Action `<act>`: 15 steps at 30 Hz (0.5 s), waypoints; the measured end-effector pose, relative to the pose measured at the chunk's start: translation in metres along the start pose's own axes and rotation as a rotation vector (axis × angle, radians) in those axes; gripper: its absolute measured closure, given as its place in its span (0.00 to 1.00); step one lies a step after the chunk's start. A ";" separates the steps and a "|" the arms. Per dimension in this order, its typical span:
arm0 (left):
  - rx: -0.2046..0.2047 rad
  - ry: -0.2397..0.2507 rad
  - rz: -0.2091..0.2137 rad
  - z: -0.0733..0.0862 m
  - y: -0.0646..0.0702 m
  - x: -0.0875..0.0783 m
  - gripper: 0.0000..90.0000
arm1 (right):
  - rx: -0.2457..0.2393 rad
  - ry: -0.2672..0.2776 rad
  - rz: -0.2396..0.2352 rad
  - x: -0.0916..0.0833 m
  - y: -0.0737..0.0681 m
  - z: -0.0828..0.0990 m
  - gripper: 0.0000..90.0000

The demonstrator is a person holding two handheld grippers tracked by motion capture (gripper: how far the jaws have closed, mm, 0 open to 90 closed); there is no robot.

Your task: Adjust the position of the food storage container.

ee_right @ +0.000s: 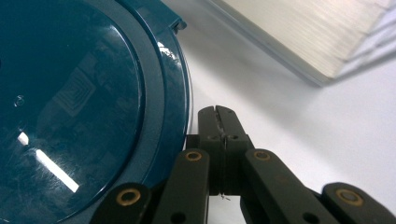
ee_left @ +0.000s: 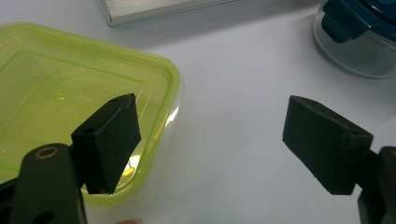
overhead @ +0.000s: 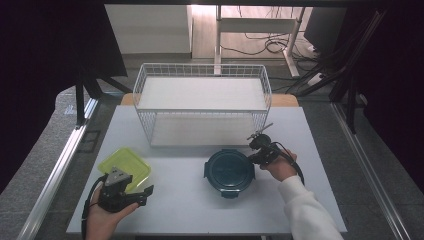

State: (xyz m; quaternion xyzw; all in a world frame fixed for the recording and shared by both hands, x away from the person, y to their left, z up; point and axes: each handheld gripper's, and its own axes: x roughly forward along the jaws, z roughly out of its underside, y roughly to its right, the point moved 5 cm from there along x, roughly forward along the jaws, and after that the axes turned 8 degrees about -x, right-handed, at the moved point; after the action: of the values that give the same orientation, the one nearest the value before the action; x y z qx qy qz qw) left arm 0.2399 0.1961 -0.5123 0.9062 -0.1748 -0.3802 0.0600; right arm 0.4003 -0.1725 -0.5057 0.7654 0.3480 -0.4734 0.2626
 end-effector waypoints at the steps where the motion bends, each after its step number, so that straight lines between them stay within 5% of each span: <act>1: 0.000 0.000 0.001 0.000 0.000 0.000 0.20 | -0.004 -0.001 0.000 0.001 -0.002 -0.001 0.99; 15: 0.003 -0.003 0.002 0.000 0.001 0.001 0.20 | -0.079 0.003 -0.051 0.008 -0.040 -0.018 0.99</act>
State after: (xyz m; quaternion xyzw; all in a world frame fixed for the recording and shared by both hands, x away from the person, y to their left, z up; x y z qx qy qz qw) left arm 0.2399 0.1945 -0.5129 0.9056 -0.1764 -0.3811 0.0591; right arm 0.3812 -0.1322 -0.5088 0.7461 0.3861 -0.4647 0.2800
